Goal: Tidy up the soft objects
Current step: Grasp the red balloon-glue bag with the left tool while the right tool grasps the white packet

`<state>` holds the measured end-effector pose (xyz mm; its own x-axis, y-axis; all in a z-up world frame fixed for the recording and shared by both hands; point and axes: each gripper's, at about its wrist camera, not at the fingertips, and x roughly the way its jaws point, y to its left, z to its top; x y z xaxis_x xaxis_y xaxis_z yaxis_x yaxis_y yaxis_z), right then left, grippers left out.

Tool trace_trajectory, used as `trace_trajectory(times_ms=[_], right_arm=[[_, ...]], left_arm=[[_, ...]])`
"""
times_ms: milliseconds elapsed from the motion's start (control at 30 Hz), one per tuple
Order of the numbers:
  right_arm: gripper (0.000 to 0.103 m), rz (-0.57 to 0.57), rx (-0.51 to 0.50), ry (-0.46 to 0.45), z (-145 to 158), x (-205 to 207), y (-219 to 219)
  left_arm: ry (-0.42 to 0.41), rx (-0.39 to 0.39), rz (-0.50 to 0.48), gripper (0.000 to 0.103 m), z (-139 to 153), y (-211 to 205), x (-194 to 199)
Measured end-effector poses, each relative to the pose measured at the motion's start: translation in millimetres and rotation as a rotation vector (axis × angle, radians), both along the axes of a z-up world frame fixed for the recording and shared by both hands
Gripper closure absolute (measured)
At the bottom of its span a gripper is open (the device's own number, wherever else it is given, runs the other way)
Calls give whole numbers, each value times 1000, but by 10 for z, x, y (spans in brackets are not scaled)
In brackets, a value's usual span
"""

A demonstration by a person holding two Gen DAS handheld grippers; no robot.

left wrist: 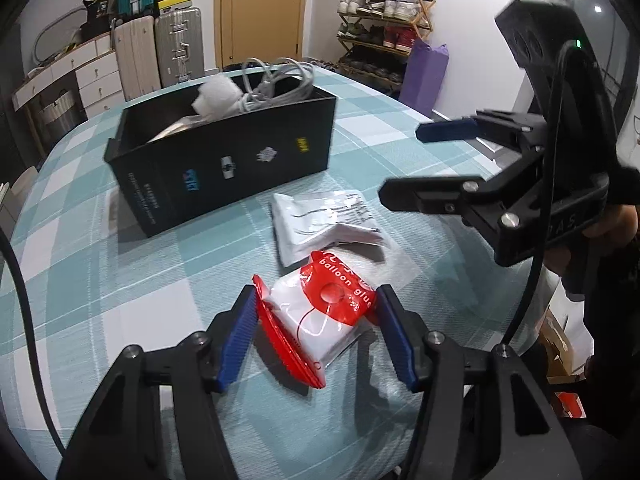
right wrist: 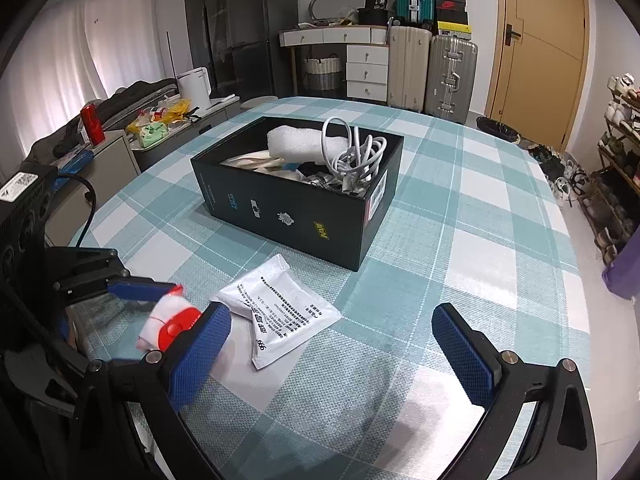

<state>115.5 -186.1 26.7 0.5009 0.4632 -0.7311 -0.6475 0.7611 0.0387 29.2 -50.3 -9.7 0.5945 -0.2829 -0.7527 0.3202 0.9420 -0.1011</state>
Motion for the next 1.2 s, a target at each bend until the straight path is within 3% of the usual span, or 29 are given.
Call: trace_trajectory(times_ms=[400,667,967,1067,1200], right_arm=[[1,48,-73,46,-257,32,303],[1,52,-146,55,-363,172,449],[1,35,-149,95,-444,277,507],[4,25,-141,90,-436,292,511],[16,51,-115,100,-418,288,541]], left_arm=[[-27,-28,136,44,56,459,76],[-33,-28,157,44,59,501,138],[-29,-33,177,44,45,546,193],[-27,-30,180,44,30,549,205],[-27,-38,189,44,32,579,238]])
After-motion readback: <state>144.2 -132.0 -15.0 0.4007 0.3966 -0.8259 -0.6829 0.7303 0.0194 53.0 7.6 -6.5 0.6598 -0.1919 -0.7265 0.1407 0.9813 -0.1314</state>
